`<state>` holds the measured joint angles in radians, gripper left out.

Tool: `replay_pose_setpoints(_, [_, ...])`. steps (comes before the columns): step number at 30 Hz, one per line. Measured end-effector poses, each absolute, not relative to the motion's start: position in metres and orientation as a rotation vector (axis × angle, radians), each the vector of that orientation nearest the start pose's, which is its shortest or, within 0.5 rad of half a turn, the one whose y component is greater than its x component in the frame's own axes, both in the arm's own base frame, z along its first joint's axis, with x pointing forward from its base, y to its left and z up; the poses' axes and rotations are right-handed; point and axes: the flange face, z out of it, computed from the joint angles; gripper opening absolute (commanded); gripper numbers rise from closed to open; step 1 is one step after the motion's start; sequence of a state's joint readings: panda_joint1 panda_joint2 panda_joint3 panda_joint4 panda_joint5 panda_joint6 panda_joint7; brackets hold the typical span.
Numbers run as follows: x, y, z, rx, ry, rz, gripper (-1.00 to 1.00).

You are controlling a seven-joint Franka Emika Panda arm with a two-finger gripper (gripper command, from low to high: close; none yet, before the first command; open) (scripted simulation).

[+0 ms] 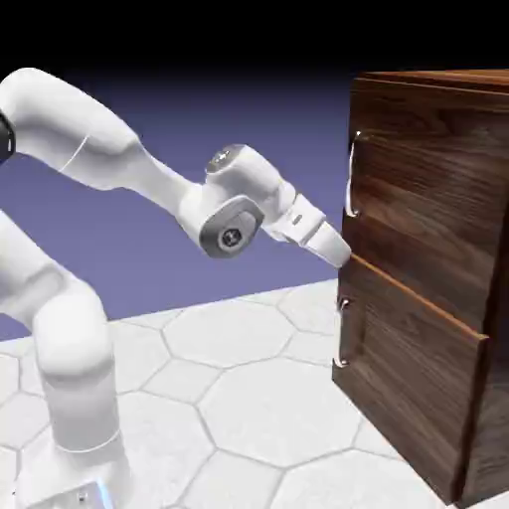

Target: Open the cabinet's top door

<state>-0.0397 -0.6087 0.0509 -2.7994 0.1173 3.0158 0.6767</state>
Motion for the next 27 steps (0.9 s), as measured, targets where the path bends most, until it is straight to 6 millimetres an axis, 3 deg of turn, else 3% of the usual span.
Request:
replay_pose_setpoints(13, [0.356, -0.024, 0.540, -2.223, 1.111, -1.203, 0.00])
replay_pose_setpoints(27, [0.329, -0.006, 0.574, -2.018, 1.085, -1.369, 0.00])
